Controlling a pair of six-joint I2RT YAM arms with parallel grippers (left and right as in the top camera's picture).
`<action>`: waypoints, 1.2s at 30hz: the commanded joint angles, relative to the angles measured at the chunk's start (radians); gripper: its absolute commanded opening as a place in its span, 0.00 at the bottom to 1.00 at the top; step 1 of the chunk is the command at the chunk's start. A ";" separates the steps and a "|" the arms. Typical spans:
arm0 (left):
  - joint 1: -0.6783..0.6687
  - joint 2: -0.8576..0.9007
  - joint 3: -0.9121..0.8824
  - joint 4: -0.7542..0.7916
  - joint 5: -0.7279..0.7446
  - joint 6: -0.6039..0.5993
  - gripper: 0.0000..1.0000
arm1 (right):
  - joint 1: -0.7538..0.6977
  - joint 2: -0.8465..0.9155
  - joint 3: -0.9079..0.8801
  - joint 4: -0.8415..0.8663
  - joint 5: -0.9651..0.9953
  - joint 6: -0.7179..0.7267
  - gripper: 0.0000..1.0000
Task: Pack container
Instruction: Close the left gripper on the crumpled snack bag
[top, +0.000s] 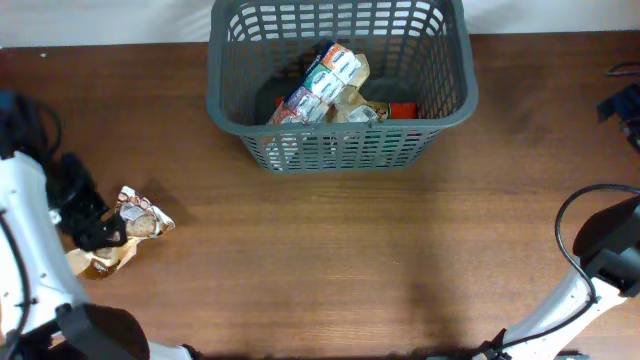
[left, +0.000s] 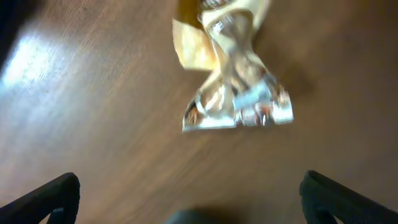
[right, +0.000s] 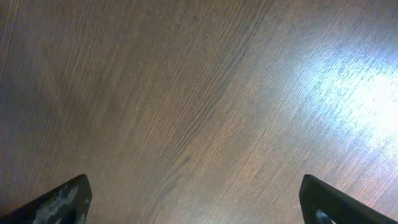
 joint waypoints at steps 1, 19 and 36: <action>0.059 0.002 -0.097 0.034 0.058 -0.076 0.99 | -0.002 -0.004 -0.005 0.001 0.016 0.009 0.99; 0.130 0.006 -0.281 0.223 -0.190 -0.066 0.99 | -0.002 -0.004 -0.005 0.000 0.016 0.009 0.99; -0.006 0.216 -0.281 0.377 -0.188 -0.079 0.99 | -0.002 -0.004 -0.005 0.000 0.016 0.009 0.99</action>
